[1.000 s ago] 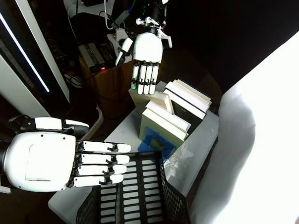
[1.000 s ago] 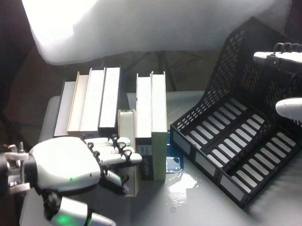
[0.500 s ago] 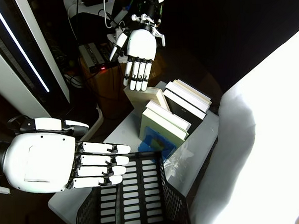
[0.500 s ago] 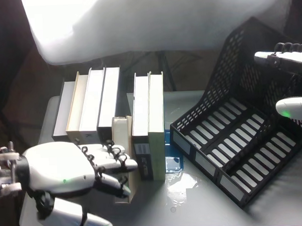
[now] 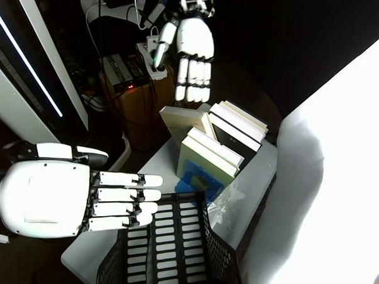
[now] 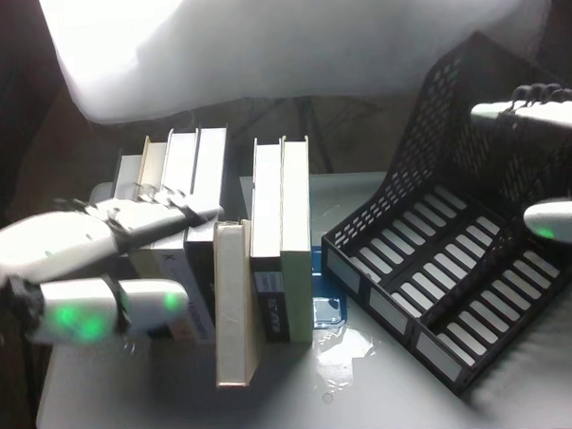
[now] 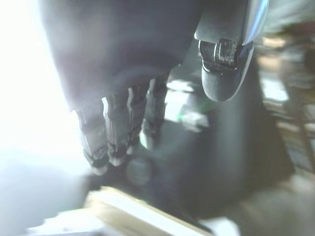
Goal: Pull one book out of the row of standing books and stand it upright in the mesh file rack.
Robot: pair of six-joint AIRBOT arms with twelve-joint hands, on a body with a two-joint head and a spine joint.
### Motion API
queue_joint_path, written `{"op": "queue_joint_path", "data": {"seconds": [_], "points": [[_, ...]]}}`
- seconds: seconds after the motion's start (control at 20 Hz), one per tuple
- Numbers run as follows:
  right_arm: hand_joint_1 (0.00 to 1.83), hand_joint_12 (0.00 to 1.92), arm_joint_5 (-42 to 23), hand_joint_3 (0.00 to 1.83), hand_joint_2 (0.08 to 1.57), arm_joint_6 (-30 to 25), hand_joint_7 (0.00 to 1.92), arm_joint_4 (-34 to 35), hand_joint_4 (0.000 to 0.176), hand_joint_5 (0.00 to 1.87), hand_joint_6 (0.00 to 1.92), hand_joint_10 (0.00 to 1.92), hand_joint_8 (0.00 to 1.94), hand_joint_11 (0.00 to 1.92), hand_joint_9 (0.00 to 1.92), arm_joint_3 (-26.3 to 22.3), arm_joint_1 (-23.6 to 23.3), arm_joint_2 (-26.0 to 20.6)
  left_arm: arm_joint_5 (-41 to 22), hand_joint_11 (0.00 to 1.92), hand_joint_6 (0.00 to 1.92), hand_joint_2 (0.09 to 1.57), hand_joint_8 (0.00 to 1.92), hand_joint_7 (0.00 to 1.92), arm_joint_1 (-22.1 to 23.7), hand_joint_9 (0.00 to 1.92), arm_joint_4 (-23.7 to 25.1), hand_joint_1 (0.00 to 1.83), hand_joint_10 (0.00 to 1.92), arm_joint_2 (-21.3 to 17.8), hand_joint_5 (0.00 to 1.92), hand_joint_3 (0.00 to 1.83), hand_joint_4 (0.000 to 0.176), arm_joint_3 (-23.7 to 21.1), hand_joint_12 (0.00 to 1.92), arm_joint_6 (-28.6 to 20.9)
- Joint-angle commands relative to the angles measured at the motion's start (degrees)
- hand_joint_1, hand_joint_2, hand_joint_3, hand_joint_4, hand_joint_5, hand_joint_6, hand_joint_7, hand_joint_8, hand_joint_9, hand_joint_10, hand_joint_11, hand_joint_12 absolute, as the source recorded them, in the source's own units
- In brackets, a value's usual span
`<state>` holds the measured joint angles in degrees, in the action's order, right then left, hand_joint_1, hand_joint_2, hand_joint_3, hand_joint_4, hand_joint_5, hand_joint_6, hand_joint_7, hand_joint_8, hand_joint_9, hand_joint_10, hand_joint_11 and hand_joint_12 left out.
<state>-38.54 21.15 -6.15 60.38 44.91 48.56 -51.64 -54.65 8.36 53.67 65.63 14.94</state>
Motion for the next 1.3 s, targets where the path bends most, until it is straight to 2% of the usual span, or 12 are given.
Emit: {"op": "queue_joint_path", "data": {"seconds": [0.0,0.15,0.25,0.4,0.5,0.6,0.7,0.75,0.85,0.95,1.0,1.25], "points": [[0.66,0.60,-6.1,0.00,1.31,-0.3,0.00,0.0,0.000,0.00,0.00,0.00,0.00,0.00,0.00,-0.2,-1.3,-0.3,-10.0,0.00,0.00,1.41,0.00,0.00,0.1,0.00,-3.5,0.06,0.00,0.0,0.00,0.01,0.000,0.4,0.00,-0.2],[0.77,0.80,-2.8,0.00,1.29,-0.3,0.00,-5.1,0.000,0.00,0.00,0.00,0.00,0.00,0.00,0.1,-5.0,0.7,-15.4,0.00,0.00,1.39,0.00,0.00,-1.9,0.00,-12.0,0.13,0.00,1.7,0.00,0.00,0.014,1.9,0.00,-0.2],[0.75,0.37,-0.4,0.00,1.27,-0.3,0.00,-9.6,0.000,0.00,0.00,0.00,0.00,0.00,0.00,0.5,-7.9,1.7,-18.7,0.00,0.00,1.38,0.00,0.00,-3.1,0.00,-17.1,0.07,0.00,2.7,0.00,0.00,0.033,2.8,0.00,-0.2],[0.87,0.60,4.0,0.00,1.17,-0.3,0.00,-20.1,0.000,0.00,0.00,0.00,0.00,0.00,0.00,2.2,-12.8,4.8,-23.6,0.00,0.00,1.36,0.00,0.00,-5.5,0.00,-24.8,0.12,0.00,3.9,0.00,0.00,0.008,3.6,0.00,-0.2],[0.72,0.64,7.0,0.01,1.21,-0.3,0.00,-28.2,0.000,0.00,0.00,0.00,0.00,0.00,0.00,3.1,-16.7,7.1,-25.9,0.00,0.00,1.35,0.00,0.00,-7.2,0.00,-29.9,0.17,0.00,4.5,0.00,0.00,0.003,4.3,0.00,-0.2],[0.66,0.10,9.1,0.00,1.20,-0.3,0.00,-37.8,0.000,0.00,0.00,0.00,0.00,0.00,0.00,4.7,-20.3,9.5,-26.4,0.00,0.00,1.34,0.00,0.00,-8.3,0.00,-34.0,0.23,0.00,5.2,0.00,0.00,0.000,5.5,0.00,-0.2],[0.71,0.00,10.7,0.00,1.18,-0.3,0.00,-47.0,0.000,0.00,0.00,0.00,0.00,0.00,0.00,5.9,-23.2,11.6,-25.6,0.06,0.00,1.35,0.00,0.00,-8.6,0.00,-36.1,0.28,0.00,5.8,0.00,0.00,0.008,7.0,0.03,-0.2],[0.74,0.00,11.5,0.00,1.16,-0.3,0.00,-52.3,0.000,0.00,0.00,0.00,0.00,0.00,0.00,6.5,-24.4,12.7,-25.5,0.01,0.00,1.33,0.00,0.00,-8.6,0.00,-37.0,0.30,0.00,6.0,0.00,0.02,0.021,7.4,0.38,-0.2],[0.74,0.00,12.1,0.00,1.14,-0.3,0.00,-65.9,0.000,0.00,0.00,0.00,0.00,0.00,0.00,8.3,-27.1,16.3,-26.1,0.00,0.00,1.33,0.00,0.00,-9.2,0.00,-39.5,0.34,0.00,6.2,0.00,0.01,0.021,8.0,0.50,-0.2],[0.75,0.00,12.2,0.00,1.12,-0.3,0.00,-73.2,0.000,0.00,0.00,0.00,0.00,0.00,0.00,9.3,-28.6,18.6,-27.1,0.00,0.00,1.32,0.00,0.00,-9.8,0.00,-41.2,0.36,0.00,6.3,0.00,0.00,0.003,8.2,0.16,-0.2],[0.78,0.00,12.2,0.00,1.11,-0.3,0.00,-75.9,0.000,0.00,0.00,0.00,0.00,0.00,0.00,9.9,-29.0,19.8,-27.5,0.00,0.00,1.32,0.00,0.00,-10.3,0.00,-42.0,0.31,0.00,6.3,0.00,0.00,0.024,8.2,0.01,-0.2],[0.69,0.00,12.2,0.00,1.11,-0.3,0.00,-84.3,0.000,0.00,0.00,0.00,0.00,0.00,0.00,11.2,-30.8,24.2,-28.9,0.00,0.00,1.33,0.00,0.00,-12.5,0.00,-44.4,0.27,0.00,6.0,0.00,0.00,0.021,7.9,0.00,-0.2]]}}
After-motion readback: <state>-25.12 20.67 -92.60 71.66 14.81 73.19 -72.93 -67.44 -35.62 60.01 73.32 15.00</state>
